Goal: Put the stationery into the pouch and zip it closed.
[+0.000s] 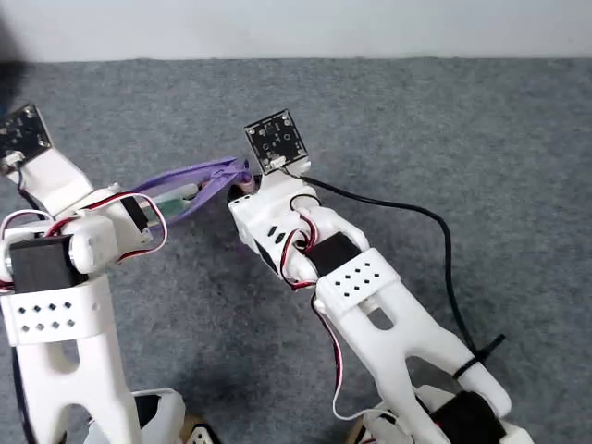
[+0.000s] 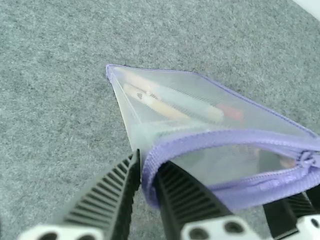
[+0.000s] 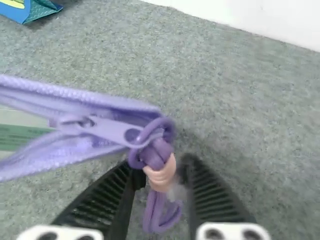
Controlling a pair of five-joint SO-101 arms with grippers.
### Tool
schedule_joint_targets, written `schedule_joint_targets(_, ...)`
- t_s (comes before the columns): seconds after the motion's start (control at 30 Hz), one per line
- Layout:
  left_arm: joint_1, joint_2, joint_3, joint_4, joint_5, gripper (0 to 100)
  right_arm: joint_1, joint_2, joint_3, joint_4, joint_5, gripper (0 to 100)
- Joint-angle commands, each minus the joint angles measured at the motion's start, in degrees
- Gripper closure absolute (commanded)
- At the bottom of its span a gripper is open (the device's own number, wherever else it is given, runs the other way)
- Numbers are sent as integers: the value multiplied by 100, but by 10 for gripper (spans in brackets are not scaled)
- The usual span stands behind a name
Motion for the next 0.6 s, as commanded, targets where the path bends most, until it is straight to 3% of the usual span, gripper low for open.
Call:
schedule_joint_targets(0.0,-26,18,-198,-9,53,989,127,-303,-26,-101,70,987)
schedule_joint_targets(0.37,-18,18,-189,-18,35,989,189,-1349,475,-84,360,991)
schedule_joint_targets(0.57,0,-26,-198,273,18,989,330,-1982,492,734,343,991)
